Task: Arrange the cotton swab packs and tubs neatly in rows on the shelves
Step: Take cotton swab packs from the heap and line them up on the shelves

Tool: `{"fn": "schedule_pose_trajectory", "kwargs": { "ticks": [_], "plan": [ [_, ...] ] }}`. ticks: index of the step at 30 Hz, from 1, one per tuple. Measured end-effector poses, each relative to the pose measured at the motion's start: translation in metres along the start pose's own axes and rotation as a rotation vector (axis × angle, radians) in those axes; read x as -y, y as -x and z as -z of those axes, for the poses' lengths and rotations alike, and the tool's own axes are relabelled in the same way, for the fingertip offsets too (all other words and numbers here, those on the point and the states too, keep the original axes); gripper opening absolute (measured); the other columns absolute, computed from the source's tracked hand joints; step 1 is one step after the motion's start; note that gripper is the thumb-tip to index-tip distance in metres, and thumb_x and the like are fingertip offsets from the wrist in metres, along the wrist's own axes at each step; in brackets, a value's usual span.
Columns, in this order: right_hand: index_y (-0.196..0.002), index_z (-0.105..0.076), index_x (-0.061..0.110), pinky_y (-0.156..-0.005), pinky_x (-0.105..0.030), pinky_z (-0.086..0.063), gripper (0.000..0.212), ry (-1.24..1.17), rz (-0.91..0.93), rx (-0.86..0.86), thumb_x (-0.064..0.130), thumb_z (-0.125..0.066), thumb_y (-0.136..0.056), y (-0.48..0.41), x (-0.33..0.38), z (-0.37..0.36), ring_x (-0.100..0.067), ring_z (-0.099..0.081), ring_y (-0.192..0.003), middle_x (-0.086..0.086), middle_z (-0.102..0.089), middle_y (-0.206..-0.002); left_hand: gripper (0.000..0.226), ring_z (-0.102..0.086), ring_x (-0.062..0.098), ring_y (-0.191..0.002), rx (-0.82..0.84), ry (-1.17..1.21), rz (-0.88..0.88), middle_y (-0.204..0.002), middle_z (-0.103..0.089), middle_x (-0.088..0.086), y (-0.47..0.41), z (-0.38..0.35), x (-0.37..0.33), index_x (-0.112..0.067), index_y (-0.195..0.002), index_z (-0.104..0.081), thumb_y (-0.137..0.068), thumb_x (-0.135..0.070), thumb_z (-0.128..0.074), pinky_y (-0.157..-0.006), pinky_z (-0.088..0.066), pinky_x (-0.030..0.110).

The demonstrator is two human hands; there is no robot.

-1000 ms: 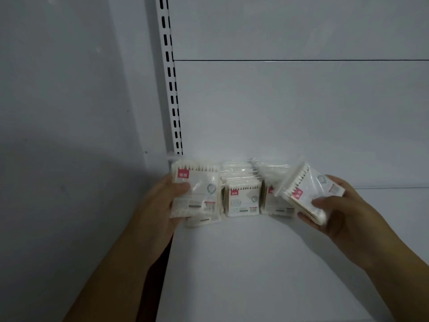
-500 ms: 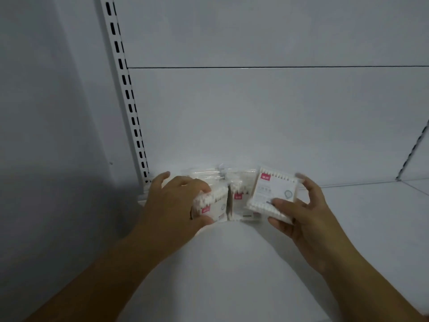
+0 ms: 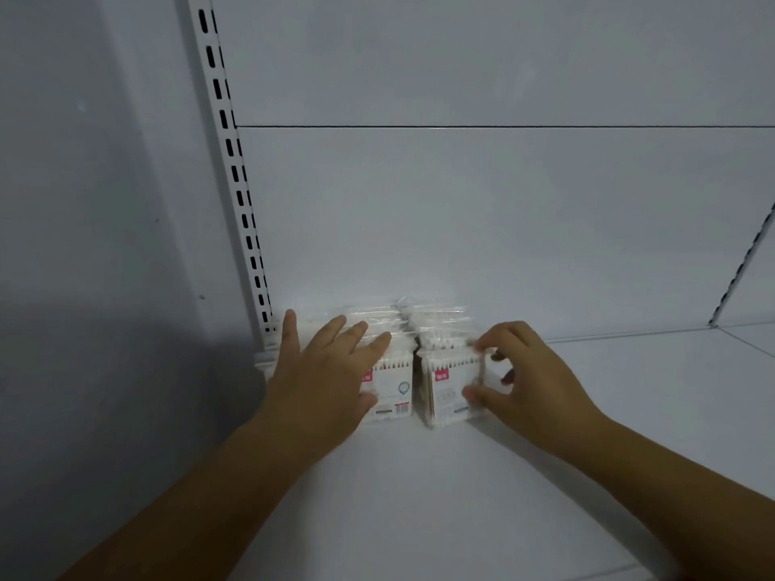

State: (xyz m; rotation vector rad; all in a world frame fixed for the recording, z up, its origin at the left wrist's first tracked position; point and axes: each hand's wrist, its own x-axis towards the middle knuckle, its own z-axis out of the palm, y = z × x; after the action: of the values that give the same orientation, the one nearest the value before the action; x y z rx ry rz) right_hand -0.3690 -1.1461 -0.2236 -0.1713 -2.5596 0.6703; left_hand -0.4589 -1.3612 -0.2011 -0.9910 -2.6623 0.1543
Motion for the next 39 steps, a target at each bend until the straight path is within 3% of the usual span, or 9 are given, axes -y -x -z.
{"fn": "schedule_pose_trajectory", "kwargs": {
  "ticks": [4,10,13,16,19,21,29,35,39],
  "plan": [
    [-0.114,-0.059,0.017,-0.080,-0.023,-0.042,0.052,0.251,0.080,-0.052,0.042,-0.078,-0.073,-0.003,-0.002,-0.008,-0.015,-0.049,-0.113,0.001,-0.046,-0.133,0.077,0.001,0.020,-0.150,0.012,0.029,-0.003,-0.163,-0.007,-0.004,0.001,0.004,-0.001,-0.036,-0.153,-0.005,-0.092,-0.057,-0.048,-0.111,0.010,0.064],
    [-0.134,-0.045,0.018,-0.095,-0.019,-0.031,0.063,0.260,0.070,-0.035,0.052,-0.063,-0.084,0.008,0.000,0.002,-0.015,-0.041,-0.129,0.001,-0.038,-0.145,0.075,0.009,0.017,-0.149,0.092,0.084,-0.058,-0.162,-0.001,-0.008,-0.019,0.048,-0.005,-0.036,-0.152,-0.002,-0.091,-0.068,-0.030,-0.114,0.012,0.057],
    [-0.140,-0.037,0.025,-0.101,-0.018,-0.025,0.059,0.290,0.048,-0.012,0.052,-0.054,-0.090,0.012,-0.011,0.044,-0.011,-0.028,-0.138,0.005,-0.026,-0.154,0.073,0.006,0.016,-0.149,0.051,0.142,-0.238,-0.162,-0.004,-0.007,-0.050,0.073,-0.041,-0.031,-0.153,0.001,-0.095,-0.061,-0.031,-0.119,0.006,0.050],
    [-0.144,-0.031,0.026,-0.113,-0.028,-0.021,0.061,0.558,-0.048,0.174,0.051,-0.051,-0.092,0.010,-0.060,0.111,-0.016,-0.017,-0.145,0.001,-0.016,-0.159,0.074,0.006,0.013,-0.149,0.172,0.185,-0.547,-0.163,-0.003,-0.005,-0.091,0.086,-0.110,-0.025,-0.154,0.003,-0.098,-0.055,-0.035,-0.121,0.000,0.044],
    [-0.150,-0.022,0.022,-0.119,-0.038,-0.013,0.069,0.816,-0.348,0.268,0.052,-0.048,-0.093,0.023,-0.119,0.192,-0.021,-0.005,-0.148,-0.002,-0.013,-0.160,0.071,0.013,0.017,-0.148,0.253,0.002,-0.633,-0.163,-0.001,-0.001,-0.135,0.103,-0.191,-0.020,-0.155,-0.002,-0.100,-0.055,-0.029,-0.120,0.003,0.049],
    [-0.152,-0.018,0.019,-0.119,-0.041,-0.014,0.071,0.817,-0.520,0.209,0.050,-0.047,-0.094,0.056,-0.152,0.246,-0.023,-0.006,-0.148,-0.002,-0.013,-0.160,0.063,0.013,0.017,-0.149,0.259,0.078,-0.625,-0.163,-0.002,0.000,-0.154,0.118,-0.251,-0.023,-0.155,-0.007,-0.101,-0.051,-0.025,-0.119,0.007,0.050],
    [-0.153,-0.013,0.026,-0.119,-0.047,-0.017,0.077,0.874,-0.768,0.198,0.052,-0.052,-0.091,0.238,-0.244,0.433,-0.024,-0.001,-0.148,-0.002,-0.005,-0.162,0.066,-0.004,0.017,-0.149,0.197,0.385,-0.819,-0.163,-0.008,-0.001,-0.151,0.191,-0.534,-0.020,-0.155,-0.012,-0.100,-0.053,-0.030,-0.121,-0.007,0.040],
    [-0.153,-0.014,0.031,-0.117,-0.046,-0.018,0.075,0.864,-0.872,0.163,0.050,-0.054,-0.091,0.296,-0.296,0.520,-0.025,-0.003,-0.148,0.000,-0.006,-0.162,0.069,-0.003,0.019,-0.150,0.186,0.257,-0.933,-0.163,-0.007,0.002,-0.157,0.214,-0.668,-0.019,-0.155,-0.009,-0.100,-0.054,-0.032,-0.121,-0.010,0.041],
    [-0.152,-0.015,0.032,-0.116,-0.046,-0.019,0.072,0.823,-0.874,0.113,0.047,-0.053,-0.092,0.294,-0.358,0.556,-0.025,-0.006,-0.148,-0.001,-0.008,-0.162,0.072,-0.015,0.019,-0.148,0.221,0.217,-0.956,-0.162,-0.012,-0.001,-0.196,0.225,-0.732,-0.022,-0.155,-0.009,-0.098,-0.055,-0.038,-0.118,-0.017,0.036]
  ]
}}
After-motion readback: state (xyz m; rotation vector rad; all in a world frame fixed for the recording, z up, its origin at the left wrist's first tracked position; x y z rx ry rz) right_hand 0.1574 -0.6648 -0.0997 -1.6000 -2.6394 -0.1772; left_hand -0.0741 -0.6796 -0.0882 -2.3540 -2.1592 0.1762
